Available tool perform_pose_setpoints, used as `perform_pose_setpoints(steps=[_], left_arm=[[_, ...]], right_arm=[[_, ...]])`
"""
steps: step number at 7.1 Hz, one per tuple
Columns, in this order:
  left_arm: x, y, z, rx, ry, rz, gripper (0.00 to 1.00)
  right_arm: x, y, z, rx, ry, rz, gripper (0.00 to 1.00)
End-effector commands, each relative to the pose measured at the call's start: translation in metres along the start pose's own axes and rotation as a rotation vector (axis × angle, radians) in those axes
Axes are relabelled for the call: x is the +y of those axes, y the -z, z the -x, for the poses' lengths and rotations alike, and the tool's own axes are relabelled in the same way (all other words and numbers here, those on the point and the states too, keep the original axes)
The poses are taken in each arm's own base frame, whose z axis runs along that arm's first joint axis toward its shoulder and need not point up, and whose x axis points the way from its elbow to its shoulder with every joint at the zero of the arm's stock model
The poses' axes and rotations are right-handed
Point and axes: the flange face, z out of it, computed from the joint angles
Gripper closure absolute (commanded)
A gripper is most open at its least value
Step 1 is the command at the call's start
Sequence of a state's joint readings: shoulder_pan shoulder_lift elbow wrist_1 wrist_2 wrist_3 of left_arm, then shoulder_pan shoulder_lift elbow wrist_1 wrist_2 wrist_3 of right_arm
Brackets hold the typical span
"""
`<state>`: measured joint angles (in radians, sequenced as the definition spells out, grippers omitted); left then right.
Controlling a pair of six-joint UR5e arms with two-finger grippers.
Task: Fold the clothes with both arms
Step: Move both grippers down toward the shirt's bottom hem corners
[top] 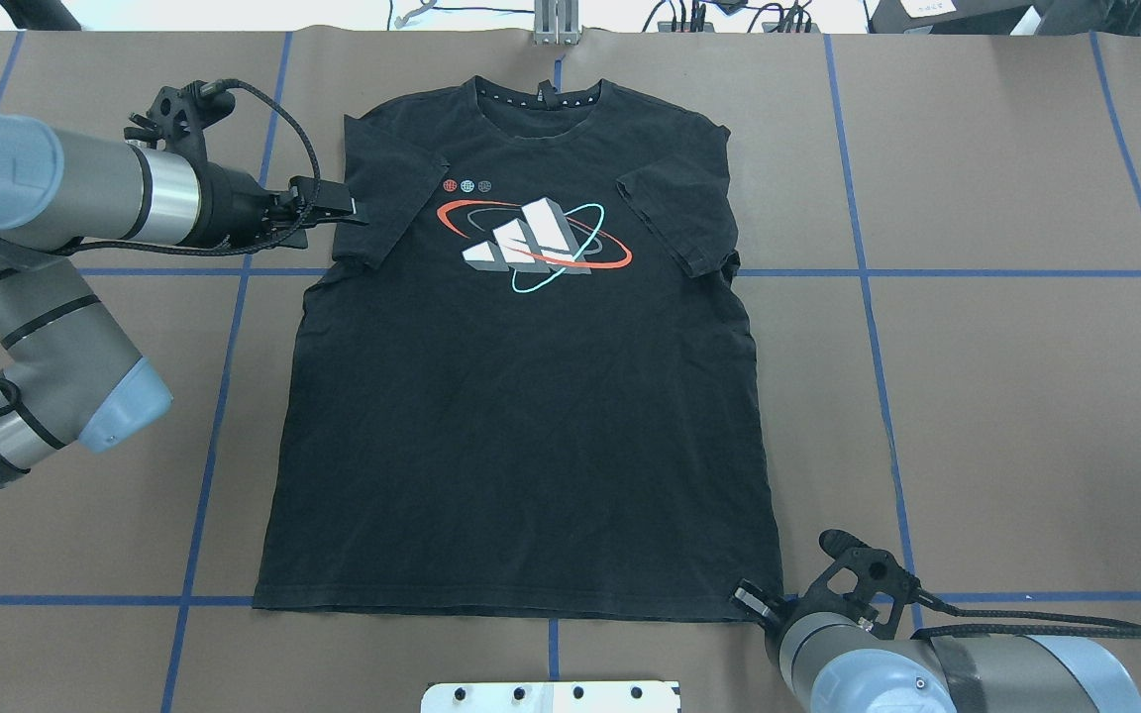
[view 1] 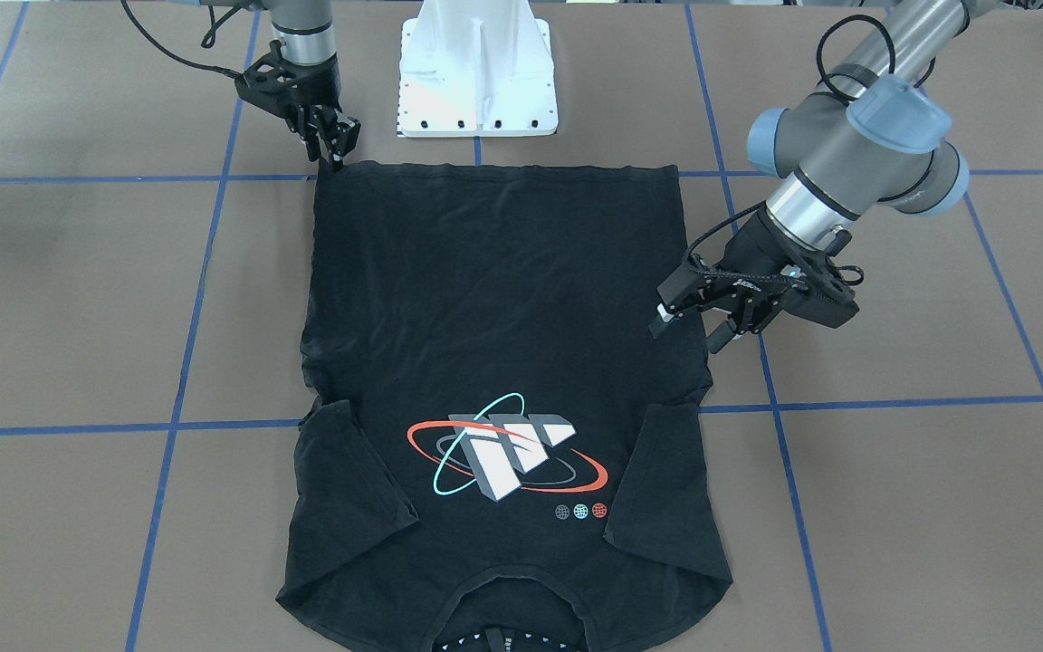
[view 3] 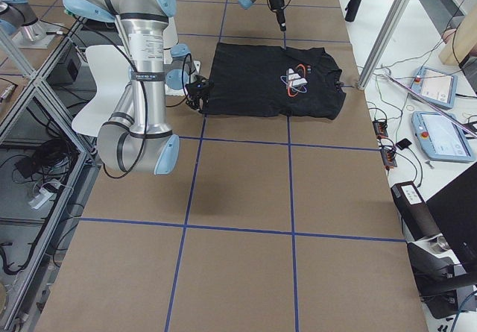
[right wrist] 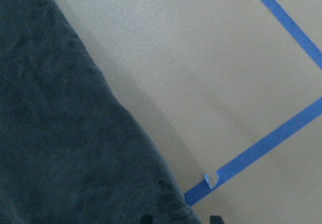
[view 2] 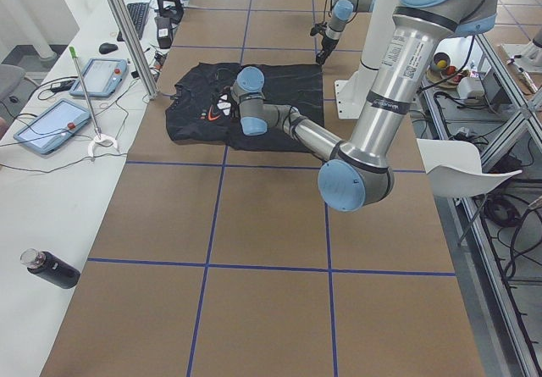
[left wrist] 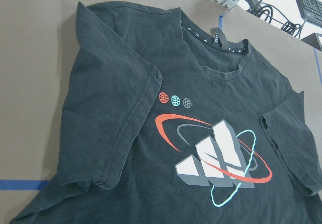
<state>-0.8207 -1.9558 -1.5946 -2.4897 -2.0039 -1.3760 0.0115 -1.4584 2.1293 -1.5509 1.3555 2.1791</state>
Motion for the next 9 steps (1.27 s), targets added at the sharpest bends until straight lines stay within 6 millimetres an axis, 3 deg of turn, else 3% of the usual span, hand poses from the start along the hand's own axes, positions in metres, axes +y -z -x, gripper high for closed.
perform_pose_setpoints(steps=[1,4,5,6,7,8,9], left_arm=[[0.0,-0.001,0.001,-0.002,0.001,0.0,0.01],[-0.001,0.002,0.0,-0.001,0.009,-0.003,0.01],[0.01,0.012,0.024,-0.034,0.091,0.008,0.01],[0.038,0.037,0.054,-0.058,0.109,0.022,0.0],[0.082,0.068,0.073,-0.074,0.104,0.051,0.0],[0.11,0.082,0.085,-0.094,0.165,0.085,0.01],[0.132,0.074,0.08,-0.096,0.167,0.118,0.01]], right_arm=[[-0.004,0.002,0.001,-0.003,-0.006,-0.002,1.0],[-0.015,0.015,0.006,-0.02,-0.024,0.002,1.0],[-0.016,0.027,0.006,0.004,-0.018,0.001,1.0],[-0.018,0.036,0.005,0.012,-0.02,0.017,1.0],[-0.017,0.035,0.004,0.017,-0.018,0.019,1.0],[-0.018,0.035,0.002,0.027,-0.018,0.018,1.0],[-0.019,0.033,-0.002,0.038,-0.017,0.021,1.0]])
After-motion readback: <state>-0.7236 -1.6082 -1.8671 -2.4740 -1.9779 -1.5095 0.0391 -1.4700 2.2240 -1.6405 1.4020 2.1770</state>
